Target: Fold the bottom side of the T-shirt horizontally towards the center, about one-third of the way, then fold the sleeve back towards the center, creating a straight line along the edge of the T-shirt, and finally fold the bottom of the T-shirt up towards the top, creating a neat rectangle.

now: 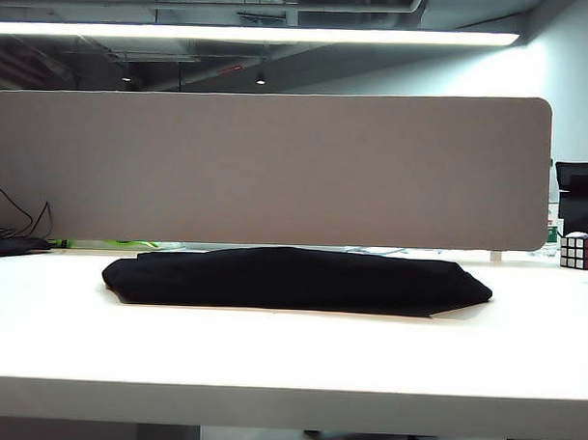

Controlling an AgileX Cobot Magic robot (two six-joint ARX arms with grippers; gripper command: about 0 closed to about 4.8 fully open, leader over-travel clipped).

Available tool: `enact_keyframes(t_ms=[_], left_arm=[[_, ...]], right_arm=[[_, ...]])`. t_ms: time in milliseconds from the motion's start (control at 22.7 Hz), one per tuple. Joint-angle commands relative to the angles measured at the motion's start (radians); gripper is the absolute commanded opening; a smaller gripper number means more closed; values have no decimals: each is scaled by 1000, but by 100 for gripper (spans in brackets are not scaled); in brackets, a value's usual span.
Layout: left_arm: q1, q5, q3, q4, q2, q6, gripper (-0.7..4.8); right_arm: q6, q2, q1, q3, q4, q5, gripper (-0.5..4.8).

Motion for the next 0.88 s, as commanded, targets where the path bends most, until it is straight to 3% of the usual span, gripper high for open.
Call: enact_keyframes(t_ms=[44, 220, 309, 485, 617, 882], left_arm=[[-26, -54, -42, 111, 0, -9, -6], [-124, -166, -131, 246, -2, 21, -6], [-172, -228, -139, 244, -1, 47, -6], [-346, -438, -140, 237, -2, 237, -6], [-407, -478, -140, 238, -2, 273, -6], [-407, -479, -140, 245, -2, 296, -6]], right_arm=[[0, -2, 1, -44, 61, 31, -2], [-7, -2, 1, -115, 87, 79, -2], [-7, -2, 1, -140, 97, 84, -2], [-34, -2, 25, -167, 164, 103, -2], [-49, -2, 82, -167, 167, 120, -2], [-68, -2, 123, -167, 187, 200, -1]])
